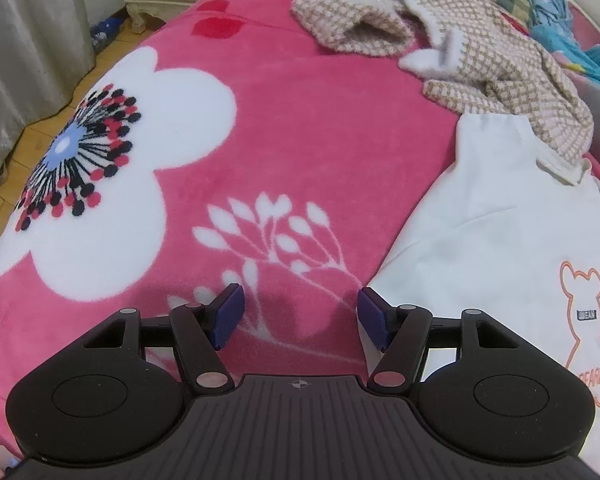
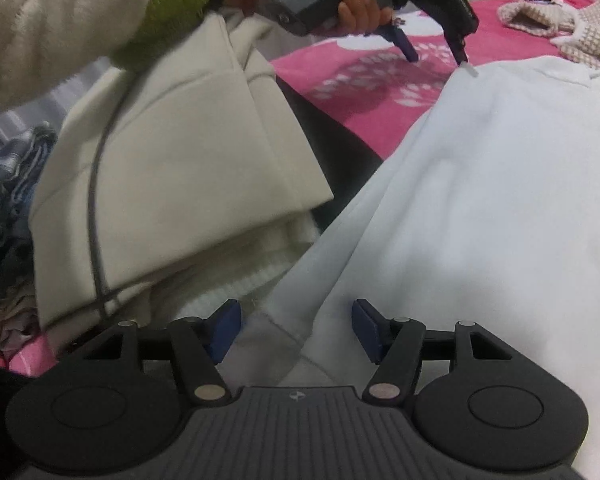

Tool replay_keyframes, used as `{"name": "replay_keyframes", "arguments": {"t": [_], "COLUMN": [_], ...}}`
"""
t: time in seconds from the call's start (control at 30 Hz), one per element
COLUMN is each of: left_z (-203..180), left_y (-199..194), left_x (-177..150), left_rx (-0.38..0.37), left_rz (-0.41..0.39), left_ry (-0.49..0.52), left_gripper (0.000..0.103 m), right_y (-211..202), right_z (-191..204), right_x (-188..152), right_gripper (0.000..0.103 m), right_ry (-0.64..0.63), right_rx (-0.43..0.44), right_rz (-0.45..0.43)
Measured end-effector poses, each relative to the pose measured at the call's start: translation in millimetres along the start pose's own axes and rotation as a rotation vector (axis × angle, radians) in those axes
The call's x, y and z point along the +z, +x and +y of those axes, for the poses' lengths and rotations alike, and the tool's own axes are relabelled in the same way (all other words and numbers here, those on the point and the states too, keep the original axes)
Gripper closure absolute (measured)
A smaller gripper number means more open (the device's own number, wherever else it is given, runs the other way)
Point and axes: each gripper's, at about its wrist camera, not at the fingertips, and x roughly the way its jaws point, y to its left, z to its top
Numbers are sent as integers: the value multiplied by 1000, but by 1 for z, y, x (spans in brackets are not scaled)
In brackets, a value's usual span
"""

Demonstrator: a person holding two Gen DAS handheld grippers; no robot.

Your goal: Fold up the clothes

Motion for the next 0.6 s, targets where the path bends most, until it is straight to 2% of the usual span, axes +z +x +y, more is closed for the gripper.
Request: {"name": "replay_keyframes", "arguments": {"t": [0.13,0.3,0.37,0.47,0.6], "left_z": [1,4,5,7,15], "left_y": [0,-2,-2,-3,-8], "left_x": [-1,-3,-4,-5,-4], "left_rx": [-7,-23,-28,-42,-106], "left_rz": [-5,-16,-19,-20,-18], "left_ry": [-5,4,8,-2,-45], "left_gripper": [40,40,40,40,40], "right_y": [7,1,-3,-10,-24], "right_z": [-1,-12,-14,-21,-32], "right_x": [1,-10,-13,-17,-24], "right_gripper": [40,76,81,87,89], "right_ry": [37,73,74,97,139], "right_rx": [4,18,11,1,-14], "right_rz": [7,14,16,7,-8]}}
